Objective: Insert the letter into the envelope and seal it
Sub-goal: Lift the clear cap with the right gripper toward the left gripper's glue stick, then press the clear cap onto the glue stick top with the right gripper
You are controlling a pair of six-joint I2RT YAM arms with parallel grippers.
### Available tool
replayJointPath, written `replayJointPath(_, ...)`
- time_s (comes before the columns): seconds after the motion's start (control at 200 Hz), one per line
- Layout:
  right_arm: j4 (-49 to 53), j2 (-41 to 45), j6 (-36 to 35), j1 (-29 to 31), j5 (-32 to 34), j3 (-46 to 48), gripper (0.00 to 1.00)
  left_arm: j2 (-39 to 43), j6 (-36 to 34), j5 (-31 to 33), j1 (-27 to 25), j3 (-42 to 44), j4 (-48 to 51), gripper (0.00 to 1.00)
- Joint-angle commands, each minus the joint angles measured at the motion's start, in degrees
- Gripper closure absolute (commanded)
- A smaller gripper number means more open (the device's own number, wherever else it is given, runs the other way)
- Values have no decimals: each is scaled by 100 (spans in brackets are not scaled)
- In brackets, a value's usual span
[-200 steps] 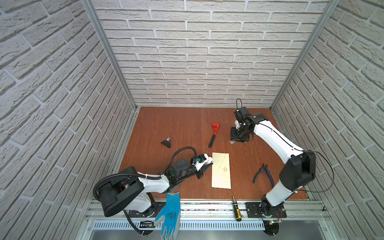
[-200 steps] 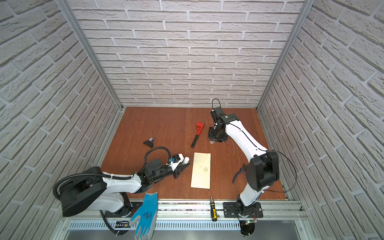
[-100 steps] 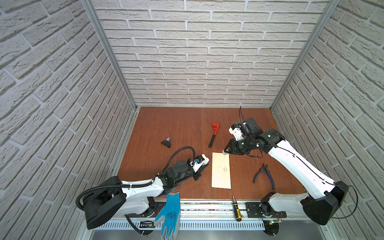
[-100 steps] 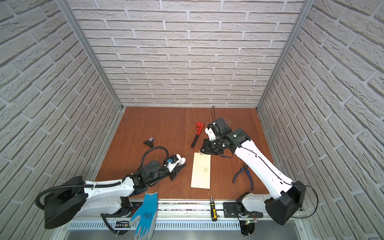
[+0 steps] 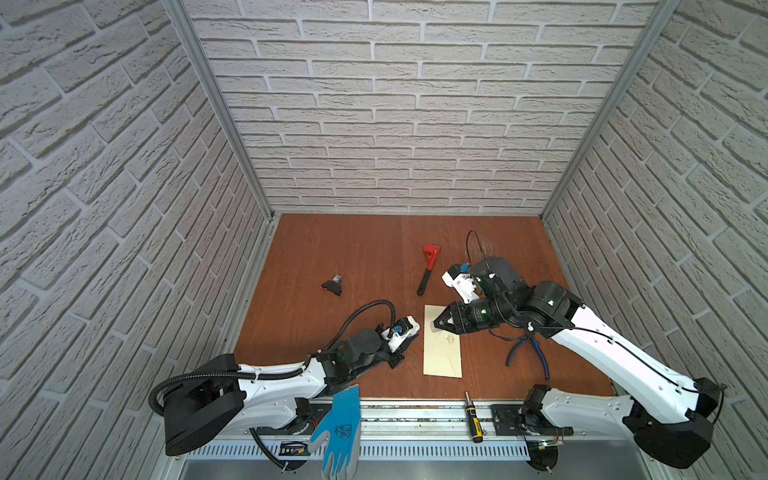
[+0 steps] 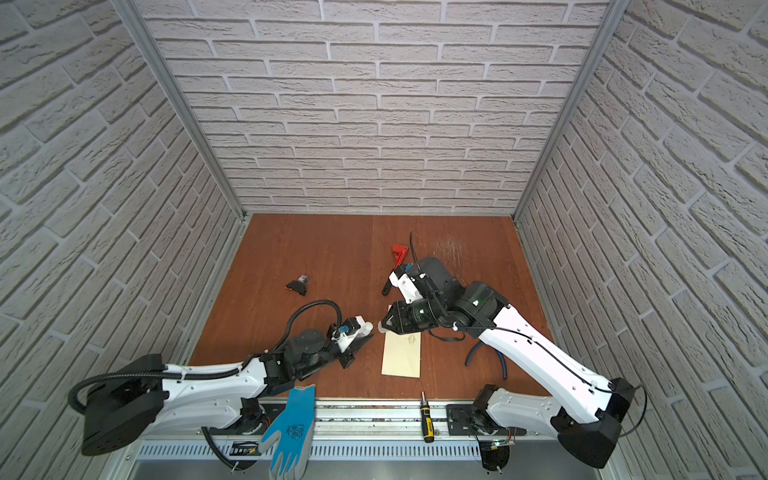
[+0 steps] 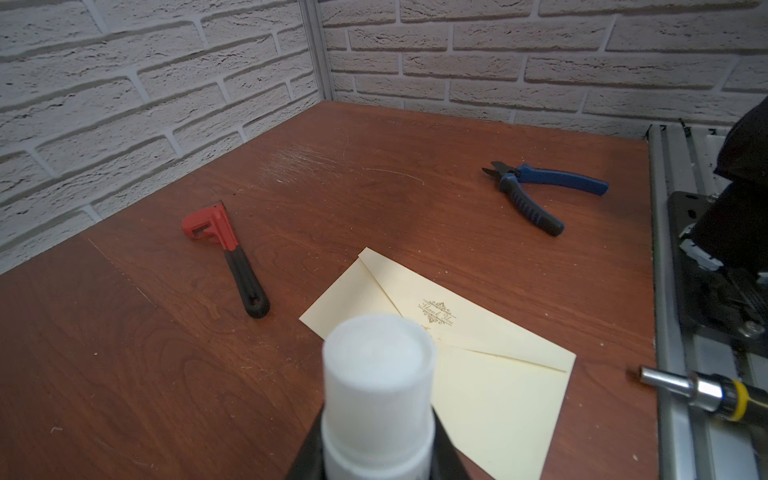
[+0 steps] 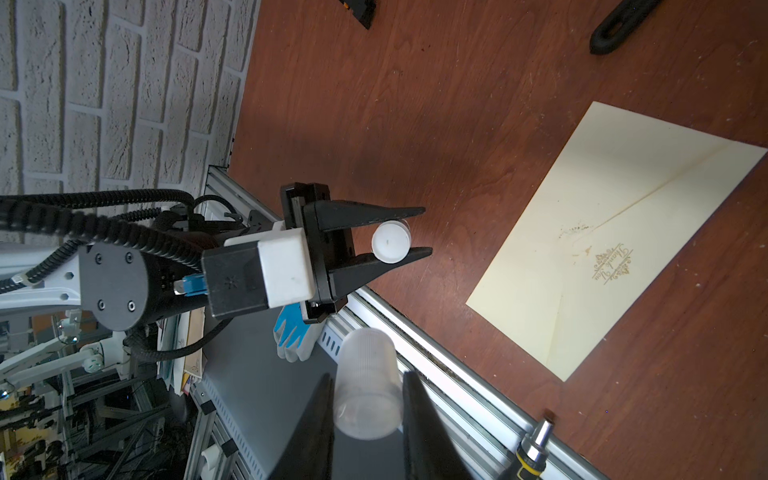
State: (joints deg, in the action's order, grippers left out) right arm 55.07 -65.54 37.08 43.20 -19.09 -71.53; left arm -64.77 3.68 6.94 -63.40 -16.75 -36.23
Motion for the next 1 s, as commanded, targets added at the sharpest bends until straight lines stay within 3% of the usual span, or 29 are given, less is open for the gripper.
replayJointPath(0.0,-5,39,122,81,154,194,76,138,-139,177,-82,9,-192,100)
replayJointPath(0.995,-636,-623,276,250,-134,409,76,-165,-316,-122,-437,-180,-772,100)
